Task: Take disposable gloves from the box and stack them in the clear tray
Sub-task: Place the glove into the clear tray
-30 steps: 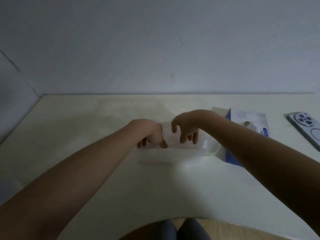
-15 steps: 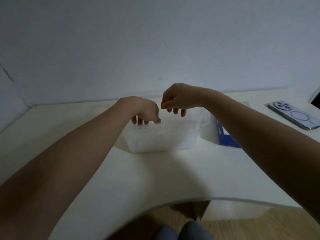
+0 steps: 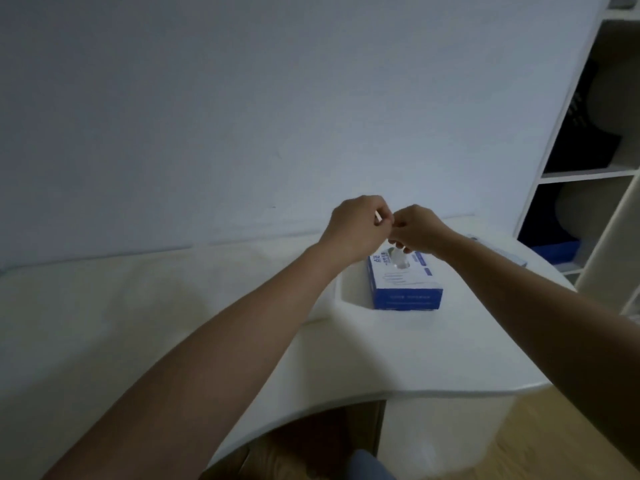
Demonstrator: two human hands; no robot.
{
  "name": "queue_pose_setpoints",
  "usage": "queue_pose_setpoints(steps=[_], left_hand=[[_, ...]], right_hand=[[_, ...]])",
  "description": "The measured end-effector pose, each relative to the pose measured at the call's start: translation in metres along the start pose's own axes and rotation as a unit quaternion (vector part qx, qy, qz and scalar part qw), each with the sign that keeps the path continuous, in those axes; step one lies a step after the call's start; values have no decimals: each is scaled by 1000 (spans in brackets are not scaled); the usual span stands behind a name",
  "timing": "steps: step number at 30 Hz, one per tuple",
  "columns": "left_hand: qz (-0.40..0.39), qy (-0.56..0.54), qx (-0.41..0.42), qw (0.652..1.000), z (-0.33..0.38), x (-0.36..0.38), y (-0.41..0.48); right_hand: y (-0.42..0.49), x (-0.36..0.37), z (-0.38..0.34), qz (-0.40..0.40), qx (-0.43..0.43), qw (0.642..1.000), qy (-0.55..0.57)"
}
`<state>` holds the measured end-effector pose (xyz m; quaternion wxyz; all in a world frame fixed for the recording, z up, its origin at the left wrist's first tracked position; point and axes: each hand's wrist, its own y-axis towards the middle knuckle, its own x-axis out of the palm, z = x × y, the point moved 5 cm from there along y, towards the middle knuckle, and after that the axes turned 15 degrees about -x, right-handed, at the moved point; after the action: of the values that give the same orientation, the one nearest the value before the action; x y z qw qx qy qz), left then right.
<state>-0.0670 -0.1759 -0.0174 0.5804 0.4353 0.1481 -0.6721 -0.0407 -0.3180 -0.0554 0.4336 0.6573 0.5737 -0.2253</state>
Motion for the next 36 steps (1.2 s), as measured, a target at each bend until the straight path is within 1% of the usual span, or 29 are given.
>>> queue_pose_setpoints(steps=[3, 6, 8, 13, 16, 19, 22, 24, 26, 27, 29, 30, 33, 36], left_hand=[[-56, 3, -59, 997, 3, 51, 9], [-84, 56, -103, 989, -14, 91, 19], [-95, 81, -125, 984, -27, 110, 28], [-124, 96, -148, 976, -44, 134, 43], [-138, 86, -162, 973, -49, 139, 47], [-157, 81, -163, 971, -51, 140, 49], [-172, 79, -162, 968, -50, 139, 49], [-180, 80, -164, 966, -50, 142, 48], [-177, 73, -169, 967, -47, 142, 47], [-173, 77, -171, 967, -45, 141, 46], [-169, 88, -167, 967, -37, 135, 44], [-170, 66, -170, 969, -33, 129, 44], [-171, -92, -184, 963, -19, 100, 44], [-141, -211, -182, 950, -9, 54, 39]], right_hand=[[-12, 0, 30, -27, 6, 997, -69], [-18, 11, 54, -73, 34, 995, -62], [-16, 18, 62, -91, 31, 993, -75], [-4, 31, 75, -89, 36, 993, -73], [0, 36, 79, -80, 43, 991, -101], [3, 35, 81, -30, 32, 997, -63], [4, 21, 77, 64, 15, 998, 14], [3, 5, 72, 157, 8, 984, 79], [3, -14, 64, 238, 1, 959, 152], [3, -22, 60, 260, -2, 947, 186], [5, -33, 51, 272, -6, 933, 237], [6, -37, 47, 268, -5, 932, 244], [10, -42, 40, 246, 6, 944, 220], [13, -38, 28, 213, 9, 957, 196]])
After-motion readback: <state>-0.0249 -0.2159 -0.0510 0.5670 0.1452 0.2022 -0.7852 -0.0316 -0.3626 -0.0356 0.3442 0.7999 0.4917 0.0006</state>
